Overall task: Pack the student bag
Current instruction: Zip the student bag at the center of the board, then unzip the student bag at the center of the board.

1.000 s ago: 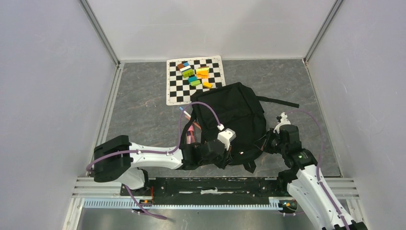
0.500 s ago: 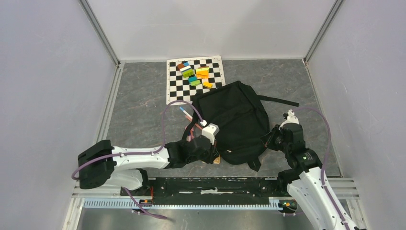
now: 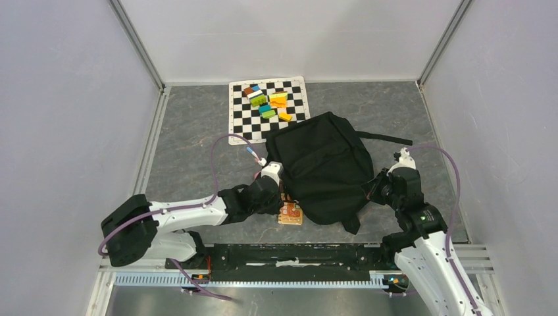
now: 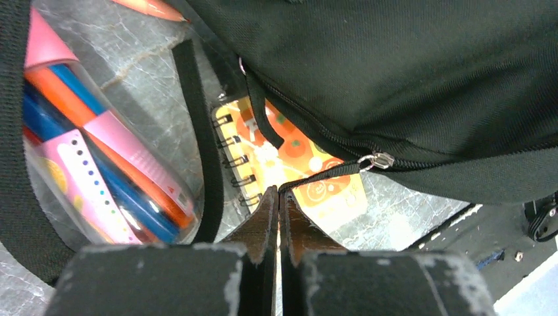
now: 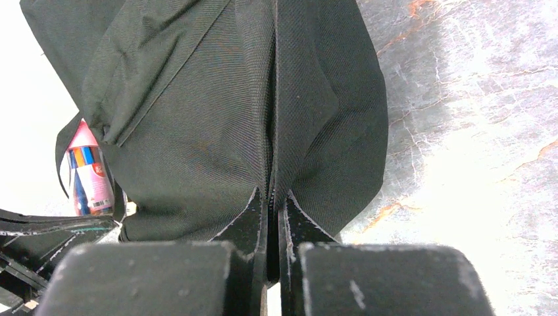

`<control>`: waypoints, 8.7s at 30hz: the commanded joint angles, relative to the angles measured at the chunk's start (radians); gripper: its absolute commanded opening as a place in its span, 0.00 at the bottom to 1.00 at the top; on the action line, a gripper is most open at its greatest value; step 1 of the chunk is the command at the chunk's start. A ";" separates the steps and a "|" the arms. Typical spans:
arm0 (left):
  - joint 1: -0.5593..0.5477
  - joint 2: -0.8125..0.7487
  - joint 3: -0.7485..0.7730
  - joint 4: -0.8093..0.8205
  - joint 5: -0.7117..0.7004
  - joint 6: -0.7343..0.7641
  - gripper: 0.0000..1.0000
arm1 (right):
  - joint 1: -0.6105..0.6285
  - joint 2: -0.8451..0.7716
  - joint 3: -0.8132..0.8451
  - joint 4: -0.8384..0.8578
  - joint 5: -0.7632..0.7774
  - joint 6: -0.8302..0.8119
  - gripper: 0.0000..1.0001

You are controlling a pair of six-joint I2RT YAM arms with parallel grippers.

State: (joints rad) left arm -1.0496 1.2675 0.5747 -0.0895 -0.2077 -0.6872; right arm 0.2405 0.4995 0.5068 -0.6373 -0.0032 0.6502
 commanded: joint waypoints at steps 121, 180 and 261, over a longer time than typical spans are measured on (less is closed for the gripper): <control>0.318 -0.167 0.097 -0.090 0.101 0.282 0.83 | 1.228 0.328 0.306 0.019 0.809 -0.196 0.98; 0.295 0.328 0.224 0.229 0.358 -0.039 0.50 | 0.174 1.018 0.496 0.351 0.215 -0.580 0.00; 0.102 0.313 0.077 0.451 0.097 -0.067 0.08 | 0.521 0.968 0.441 0.409 0.188 -0.393 0.00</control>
State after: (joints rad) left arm -0.9394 1.5757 0.6559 0.2230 -0.0967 -0.8032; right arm 0.7261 1.4376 0.9508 -0.2909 0.2546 0.2249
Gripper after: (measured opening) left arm 0.131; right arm 0.009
